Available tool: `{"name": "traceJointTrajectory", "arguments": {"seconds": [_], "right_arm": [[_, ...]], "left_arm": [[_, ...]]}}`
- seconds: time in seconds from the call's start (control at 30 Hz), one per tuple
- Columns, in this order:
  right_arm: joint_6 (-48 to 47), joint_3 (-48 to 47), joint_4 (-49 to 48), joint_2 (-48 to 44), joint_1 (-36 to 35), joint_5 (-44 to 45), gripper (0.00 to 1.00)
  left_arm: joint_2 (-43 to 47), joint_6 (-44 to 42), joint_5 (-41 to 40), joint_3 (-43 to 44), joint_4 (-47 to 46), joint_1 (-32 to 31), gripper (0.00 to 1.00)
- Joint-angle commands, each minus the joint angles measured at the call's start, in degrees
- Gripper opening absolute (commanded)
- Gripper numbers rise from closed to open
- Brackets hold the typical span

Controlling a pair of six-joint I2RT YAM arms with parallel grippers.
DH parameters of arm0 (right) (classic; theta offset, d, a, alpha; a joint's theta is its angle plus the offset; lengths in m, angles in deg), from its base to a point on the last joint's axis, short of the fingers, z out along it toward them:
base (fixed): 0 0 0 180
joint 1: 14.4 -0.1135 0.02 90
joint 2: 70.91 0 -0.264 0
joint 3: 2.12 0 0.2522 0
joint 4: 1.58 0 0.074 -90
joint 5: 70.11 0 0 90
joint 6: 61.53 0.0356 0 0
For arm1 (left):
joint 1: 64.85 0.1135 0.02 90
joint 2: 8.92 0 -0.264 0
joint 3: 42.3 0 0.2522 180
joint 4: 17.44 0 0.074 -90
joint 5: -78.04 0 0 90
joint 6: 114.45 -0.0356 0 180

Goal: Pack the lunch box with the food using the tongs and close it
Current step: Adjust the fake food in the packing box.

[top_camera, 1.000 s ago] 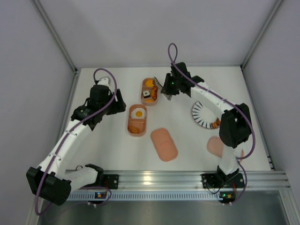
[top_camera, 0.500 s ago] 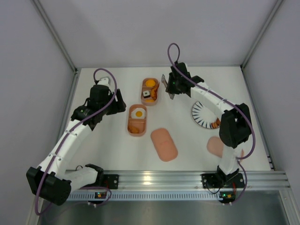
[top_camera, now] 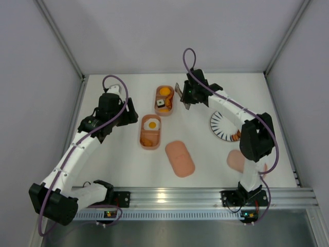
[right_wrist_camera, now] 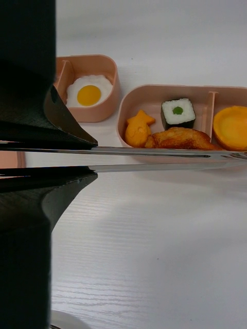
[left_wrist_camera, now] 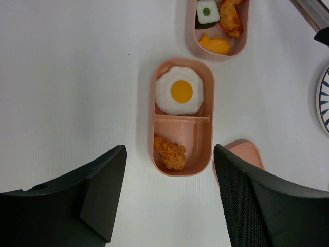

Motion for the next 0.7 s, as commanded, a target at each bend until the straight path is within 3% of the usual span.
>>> {"name": "traceJointTrajectory", "arguments": {"seconds": [0.0, 0.67], "right_arm": [[-0.70, -0.19, -4.60, 0.38, -0.85, -2.11, 0.11], [-0.35, 3.85, -8.64, -0.93, -1.03, -7.48, 0.11]], "left_arm": [[1.41, -0.12, -0.63, 2.37, 0.07, 0.32, 0.74], [1.49, -0.03, -0.37, 2.45, 0.07, 0.32, 0.74]]}}
